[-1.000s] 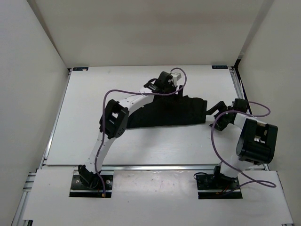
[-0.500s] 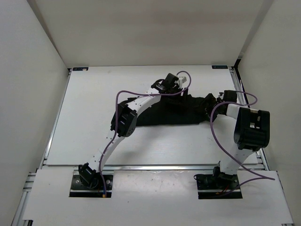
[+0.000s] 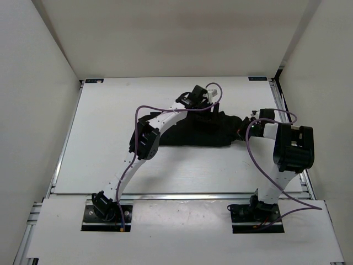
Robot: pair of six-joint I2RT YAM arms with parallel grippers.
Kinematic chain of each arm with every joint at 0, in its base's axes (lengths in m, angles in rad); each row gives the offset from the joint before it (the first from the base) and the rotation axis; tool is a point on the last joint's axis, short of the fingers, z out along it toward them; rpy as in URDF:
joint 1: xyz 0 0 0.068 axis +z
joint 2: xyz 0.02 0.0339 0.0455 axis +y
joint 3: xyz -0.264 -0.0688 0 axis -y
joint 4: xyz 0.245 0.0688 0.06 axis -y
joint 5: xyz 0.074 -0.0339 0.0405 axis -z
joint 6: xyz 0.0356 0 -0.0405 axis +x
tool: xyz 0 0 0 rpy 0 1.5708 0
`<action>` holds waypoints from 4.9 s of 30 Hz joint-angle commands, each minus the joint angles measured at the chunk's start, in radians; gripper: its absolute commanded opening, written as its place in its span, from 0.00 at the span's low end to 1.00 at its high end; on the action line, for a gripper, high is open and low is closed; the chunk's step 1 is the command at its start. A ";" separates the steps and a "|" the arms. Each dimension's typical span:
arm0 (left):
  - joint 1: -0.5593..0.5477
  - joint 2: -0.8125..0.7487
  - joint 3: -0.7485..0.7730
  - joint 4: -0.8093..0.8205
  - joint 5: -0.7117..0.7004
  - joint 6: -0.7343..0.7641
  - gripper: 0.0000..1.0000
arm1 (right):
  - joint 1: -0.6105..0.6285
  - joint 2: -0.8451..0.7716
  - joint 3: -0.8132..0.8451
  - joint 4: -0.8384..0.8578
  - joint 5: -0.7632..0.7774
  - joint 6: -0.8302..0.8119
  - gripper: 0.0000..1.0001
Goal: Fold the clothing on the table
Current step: Fold the skirt
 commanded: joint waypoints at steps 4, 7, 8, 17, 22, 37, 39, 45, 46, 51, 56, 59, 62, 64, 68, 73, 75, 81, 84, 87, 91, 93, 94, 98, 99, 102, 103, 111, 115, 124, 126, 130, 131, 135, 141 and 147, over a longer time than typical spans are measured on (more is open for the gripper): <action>0.009 0.008 0.041 -0.048 0.030 -0.001 0.78 | -0.007 -0.073 0.085 -0.018 -0.068 -0.106 0.00; 0.013 -0.016 0.114 -0.084 0.022 0.014 0.77 | -0.007 -0.105 0.140 -0.092 -0.066 -0.182 0.00; 0.018 -0.038 0.137 -0.105 0.008 0.030 0.78 | -0.013 -0.116 0.152 -0.108 -0.070 -0.196 0.00; 0.087 -0.586 -0.604 0.214 -0.113 0.076 0.79 | -0.047 -0.206 0.199 -0.269 -0.036 -0.356 0.00; 0.139 -0.848 -1.094 0.395 -0.183 0.013 0.79 | -0.039 -0.257 0.251 -0.342 -0.030 -0.433 0.00; 0.268 -0.908 -1.311 0.435 -0.392 -0.016 0.79 | 0.126 -0.302 0.456 -0.494 0.078 -0.655 0.00; 0.282 -0.898 -1.338 0.447 -0.366 -0.024 0.78 | 0.178 -0.303 0.472 -0.497 0.127 -0.672 0.00; 0.251 -0.869 -1.400 0.484 -0.325 -0.038 0.76 | 0.321 -0.276 0.524 -0.507 0.268 -0.707 0.00; 0.247 -0.865 -1.418 0.493 -0.316 -0.051 0.78 | 0.346 -0.266 0.531 -0.507 0.279 -0.704 0.00; 0.219 -0.862 -1.466 0.528 -0.274 -0.070 0.77 | 0.452 -0.216 0.564 -0.491 0.372 -0.736 0.00; 0.202 -0.836 -1.481 0.554 -0.231 -0.073 0.75 | 0.569 -0.159 0.604 -0.490 0.418 -0.746 0.00; 0.197 -0.822 -1.481 0.574 -0.227 -0.077 0.75 | 0.645 -0.124 0.627 -0.474 0.460 -0.755 0.00; 0.193 -0.822 -1.499 0.600 -0.210 -0.099 0.75 | 0.721 -0.091 0.637 -0.456 0.516 -0.766 0.00; 0.194 -0.823 -1.512 0.608 -0.201 -0.108 0.75 | 0.746 -0.076 0.650 -0.433 0.524 -0.756 0.00; 0.179 -0.832 -1.542 0.674 -0.178 -0.136 0.75 | 0.795 -0.033 0.696 -0.437 0.478 -0.733 0.00; 0.182 -0.852 -1.574 0.709 -0.153 -0.150 0.74 | 0.846 0.005 0.676 -0.430 0.438 -0.741 0.46; 0.196 -0.875 -1.607 0.720 -0.147 -0.159 0.75 | 0.864 0.010 0.662 -0.427 0.455 -0.759 0.80; 0.245 -0.990 -1.725 0.713 -0.167 -0.180 0.76 | 0.843 0.019 0.674 -0.457 0.351 -0.769 0.87; 0.305 -1.113 -1.818 0.668 -0.202 -0.179 0.76 | 0.799 -0.005 0.700 -0.462 0.236 -0.735 0.92; 0.417 -1.287 -1.927 0.630 -0.217 -0.190 0.76 | 0.708 -0.039 0.734 -0.421 0.101 -0.617 0.93; 0.561 -1.536 -1.996 0.503 -0.248 -0.162 0.75 | 0.588 -0.054 0.739 -0.421 0.044 -0.532 0.79; 0.555 -1.610 -1.990 0.485 -0.233 -0.179 0.76 | 0.538 -0.055 0.697 -0.442 0.052 -0.543 0.26; 0.550 -1.633 -1.981 0.498 -0.199 -0.206 0.75 | 0.521 -0.059 0.670 -0.448 0.036 -0.542 0.15; 0.353 -1.560 -1.854 0.583 -0.149 -0.294 0.80 | 0.430 -0.054 0.556 -0.435 -0.042 -0.522 0.00; 0.311 -1.508 -1.822 0.588 -0.124 -0.315 0.82 | 0.410 -0.052 0.553 -0.437 -0.053 -0.522 0.01; 0.245 -1.400 -1.769 0.582 -0.125 -0.347 0.95 | 0.374 -0.044 0.545 -0.442 -0.088 -0.540 0.08; 0.231 -1.395 -1.772 0.609 -0.130 -0.370 0.99 | 0.367 -0.041 0.545 -0.441 -0.093 -0.548 0.07; 0.228 -1.242 -1.748 0.809 -0.170 -0.544 0.99 | 0.291 -0.041 0.547 -0.421 -0.139 -0.526 0.08; 0.216 -1.178 -1.708 0.902 -0.165 -0.605 0.99 | 0.226 -0.041 0.538 -0.408 -0.166 -0.508 0.08; 0.260 -1.295 -1.804 0.955 -0.234 -0.731 0.96 | 0.159 -0.045 0.513 -0.401 -0.201 -0.494 0.07; 0.283 -1.317 -1.829 0.959 -0.237 -0.749 0.95 | 0.157 -0.045 0.512 -0.388 -0.205 -0.488 0.07; 0.311 -1.287 -1.858 1.016 -0.237 -0.768 0.94 | 0.166 -0.038 0.524 -0.393 -0.205 -0.489 0.07; 0.315 -1.264 -1.849 1.030 -0.240 -0.769 0.95 | 0.162 -0.042 0.527 -0.388 -0.203 -0.486 0.06; 0.314 -1.161 -1.789 1.096 -0.230 -0.783 0.94 | 0.149 -0.044 0.530 -0.391 -0.201 -0.483 0.07; 0.286 -1.030 -1.713 1.157 -0.216 -0.820 0.94 | 0.136 -0.051 0.524 -0.405 -0.189 -0.503 0.07; 0.266 -0.966 -1.665 1.188 -0.225 -0.840 0.94 | 0.131 -0.068 0.512 -0.410 -0.180 -0.516 0.07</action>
